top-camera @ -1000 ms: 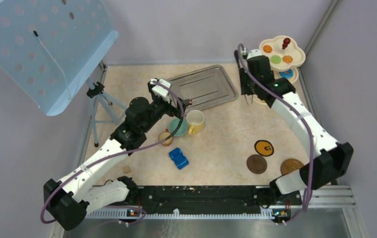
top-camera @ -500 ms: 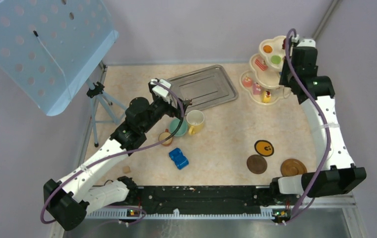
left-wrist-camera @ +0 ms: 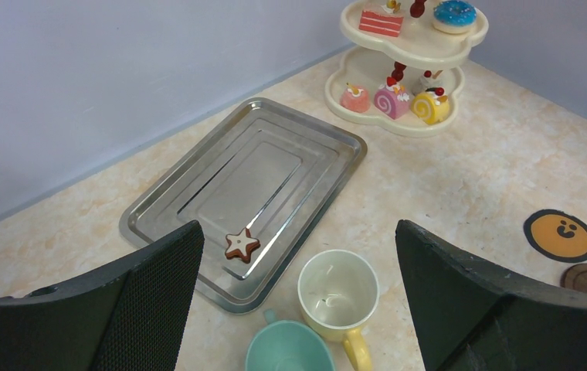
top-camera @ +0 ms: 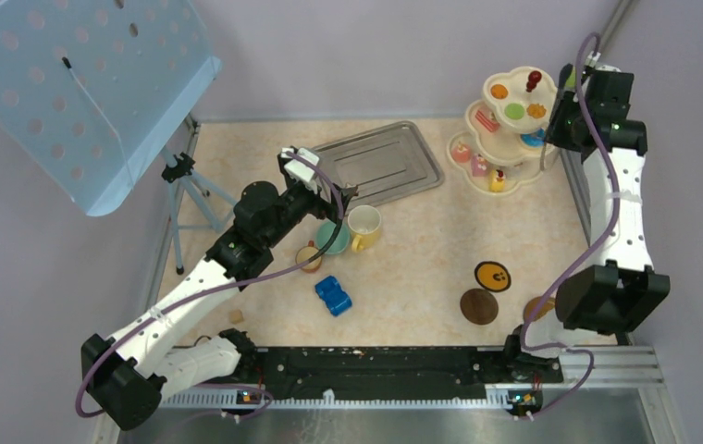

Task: Serve the afternoon tea

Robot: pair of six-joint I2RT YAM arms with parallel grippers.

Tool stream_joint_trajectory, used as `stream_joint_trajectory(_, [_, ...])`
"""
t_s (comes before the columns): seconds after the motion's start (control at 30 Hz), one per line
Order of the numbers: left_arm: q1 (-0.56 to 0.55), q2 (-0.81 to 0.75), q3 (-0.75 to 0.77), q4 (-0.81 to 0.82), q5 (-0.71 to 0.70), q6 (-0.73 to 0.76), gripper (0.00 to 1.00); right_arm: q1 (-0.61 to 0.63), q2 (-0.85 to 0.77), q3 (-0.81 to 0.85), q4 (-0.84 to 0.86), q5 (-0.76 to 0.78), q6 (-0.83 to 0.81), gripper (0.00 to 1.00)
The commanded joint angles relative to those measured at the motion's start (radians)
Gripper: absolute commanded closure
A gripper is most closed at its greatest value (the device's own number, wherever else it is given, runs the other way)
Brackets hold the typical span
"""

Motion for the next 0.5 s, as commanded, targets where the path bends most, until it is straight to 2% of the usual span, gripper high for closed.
stream_joint_trajectory(0.0, [-0.005,-0.019,0.008,0.034,0.010,-0.008,0.01,-0.051,0.073,0.117,0.041,-0.201,0.032,1.00])
stream_joint_trajectory(0.2, [-0.005,-0.020,0.012,0.029,0.003,-0.005,0.01,-0.110,0.152,0.183,0.052,-0.351,0.088,1.00])
stream_joint_trajectory(0.47, [-0.006,-0.018,0.013,0.030,0.001,-0.002,0.01,-0.111,0.216,0.231,0.044,-0.440,0.091,1.00])
